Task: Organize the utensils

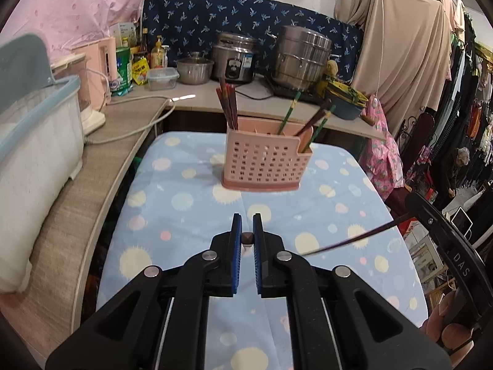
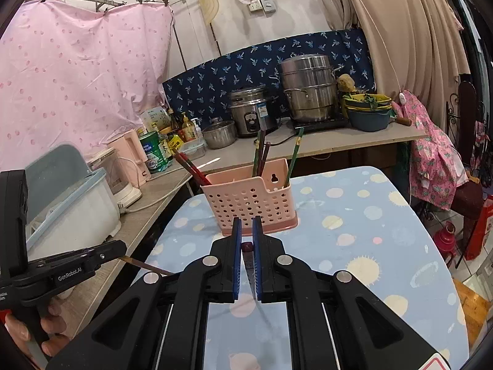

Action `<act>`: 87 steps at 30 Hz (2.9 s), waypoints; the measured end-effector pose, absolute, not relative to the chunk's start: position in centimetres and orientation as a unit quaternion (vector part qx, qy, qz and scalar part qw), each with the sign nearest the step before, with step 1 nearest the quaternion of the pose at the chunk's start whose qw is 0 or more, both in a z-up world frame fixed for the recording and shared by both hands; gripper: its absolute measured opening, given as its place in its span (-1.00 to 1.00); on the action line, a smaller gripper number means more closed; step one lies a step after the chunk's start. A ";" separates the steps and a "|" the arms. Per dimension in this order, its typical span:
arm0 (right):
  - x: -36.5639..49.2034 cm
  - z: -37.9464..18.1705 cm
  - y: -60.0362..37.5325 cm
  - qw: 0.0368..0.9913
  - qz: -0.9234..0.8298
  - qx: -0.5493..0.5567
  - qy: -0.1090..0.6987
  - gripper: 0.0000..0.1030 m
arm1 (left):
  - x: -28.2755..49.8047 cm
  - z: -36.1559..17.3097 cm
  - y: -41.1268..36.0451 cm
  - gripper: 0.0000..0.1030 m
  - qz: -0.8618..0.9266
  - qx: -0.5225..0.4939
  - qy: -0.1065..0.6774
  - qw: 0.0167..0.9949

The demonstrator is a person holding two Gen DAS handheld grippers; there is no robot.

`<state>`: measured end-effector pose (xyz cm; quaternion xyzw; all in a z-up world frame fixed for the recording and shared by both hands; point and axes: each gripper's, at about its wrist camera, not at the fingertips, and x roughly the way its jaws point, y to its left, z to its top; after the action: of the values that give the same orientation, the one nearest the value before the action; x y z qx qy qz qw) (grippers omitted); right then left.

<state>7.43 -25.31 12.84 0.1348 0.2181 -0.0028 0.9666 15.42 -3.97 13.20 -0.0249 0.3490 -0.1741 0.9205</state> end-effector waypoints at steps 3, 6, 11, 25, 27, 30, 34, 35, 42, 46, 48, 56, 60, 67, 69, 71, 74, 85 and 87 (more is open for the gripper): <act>8.8 13.2 -25.5 0.966 0.000 0.137 0.217 -0.87 | 16.7 13.9 -4.2 -0.87 -0.172 -0.027 0.344 0.923; 9.8 13.2 -25.4 0.967 0.001 0.135 0.217 -0.87 | 17.8 14.3 -4.5 -0.87 -0.168 -0.026 0.341 0.924; 11.5 13.8 -25.6 0.967 0.008 0.138 0.216 -0.87 | 19.3 14.9 -5.0 -0.87 -0.162 -0.023 0.338 0.927; 16.9 20.7 -27.0 0.977 0.027 0.146 0.155 -0.87 | 23.7 22.0 -6.4 -0.87 -0.171 -0.040 0.274 0.945; 17.8 22.2 -27.2 0.979 0.031 0.149 0.139 -0.87 | 24.6 23.7 -6.7 -0.87 -0.171 -0.043 0.256 0.950; 19.2 24.7 -27.5 0.982 0.035 0.151 0.110 -0.87 | 25.9 25.7 -7.0 -0.87 -0.168 -0.049 0.232 0.957; 21.4 27.3 -27.7 0.985 0.035 0.147 0.078 -0.87 | 27.7 27.6 -7.5 -0.87 -0.167 -0.057 0.203 0.963; 21.9 27.6 -27.9 0.986 0.034 0.148 0.074 -0.87 | 28.2 27.9 -7.7 -0.87 -0.167 -0.058 0.198 0.964; 26.3 28.2 -28.6 0.987 0.024 0.147 0.063 -0.87 | 31.4 28.0 -8.8 -0.87 -0.154 -0.056 0.185 0.969; 28.5 27.5 -29.1 0.985 0.021 0.153 0.071 -0.87 | 32.9 27.5 -9.1 -0.87 -0.150 -0.057 0.191 0.968; 29.7 27.0 -29.2 0.985 0.019 0.153 0.079 -0.87 | 33.6 27.2 -9.3 -0.87 -0.148 -0.055 0.194 0.968; 32.0 22.4 -28.7 0.980 0.020 0.152 0.126 -0.87 | 35.8 23.6 -9.7 -0.86 -0.149 -0.055 0.220 0.962; 32.5 19.4 -28.4 0.976 0.019 0.149 0.158 -0.87 | 36.8 21.1 -9.9 -0.86 -0.147 -0.049 0.240 0.958; 31.6 17.1 -28.0 0.973 0.017 0.136 0.185 -0.63 | 36.0 19.3 -9.4 -0.47 -0.137 -0.049 0.254 0.956; 30.9 17.1 -28.0 0.973 0.018 0.136 0.184 -0.55 | 35.3 19.2 -9.4 -0.40 -0.134 -0.042 0.254 0.957; 30.2 17.2 -27.8 0.974 0.017 0.134 0.183 -0.52 | 34.6 19.1 -9.4 -0.31 -0.132 -0.037 0.255 0.957; 28.9 17.2 -27.4 0.975 0.016 0.128 0.183 -0.43 | 33.5 19.0 -9.4 -0.18 -0.127 -0.028 0.256 0.958; 23.7 15.9 -25.6 0.974 0.004 0.096 0.206 -0.23 | 29.1 18.1 -9.0 0.01 -0.114 -0.011 0.265 0.957; 22.8 15.5 -25.4 0.973 0.004 0.093 0.211 -0.23 | 28.3 17.7 -8.9 0.01 -0.113 -0.008 0.268 0.957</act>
<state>22.79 -25.37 15.49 0.0927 0.2112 0.0038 0.9730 28.26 -8.88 17.69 -0.0080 0.2685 -0.1133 0.9566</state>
